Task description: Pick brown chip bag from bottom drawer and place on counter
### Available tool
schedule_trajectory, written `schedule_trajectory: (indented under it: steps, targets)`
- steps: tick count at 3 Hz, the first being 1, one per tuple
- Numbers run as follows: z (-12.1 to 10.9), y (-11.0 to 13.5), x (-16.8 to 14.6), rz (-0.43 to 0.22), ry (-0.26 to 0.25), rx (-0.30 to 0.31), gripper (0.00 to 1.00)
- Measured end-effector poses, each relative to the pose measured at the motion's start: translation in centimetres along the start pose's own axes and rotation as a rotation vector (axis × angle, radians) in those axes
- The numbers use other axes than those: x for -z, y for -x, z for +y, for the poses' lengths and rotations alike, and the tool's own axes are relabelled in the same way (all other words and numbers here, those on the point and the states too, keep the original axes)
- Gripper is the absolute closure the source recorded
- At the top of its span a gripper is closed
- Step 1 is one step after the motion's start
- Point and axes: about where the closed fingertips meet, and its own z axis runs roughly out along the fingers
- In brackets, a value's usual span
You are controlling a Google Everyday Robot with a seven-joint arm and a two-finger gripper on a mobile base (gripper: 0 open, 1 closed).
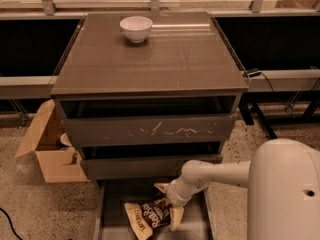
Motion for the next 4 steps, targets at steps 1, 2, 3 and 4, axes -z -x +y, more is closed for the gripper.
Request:
schedule_trajectory:
  steps: [1,2,3,4]
  targets:
    - [-0.1,-2.8,-3.4,0.009,-0.01,-0.011,0.0]
    - [-0.3,-4.2,-5.1,0.018,-0.02,-0.003,0.0]
    - [-0.8,-5.6,-6.9,0.017,-0.019,0.012,0.0]
    - [-1.7,-6.9,-8.4,0.016,-0.028,0.036,0.0]
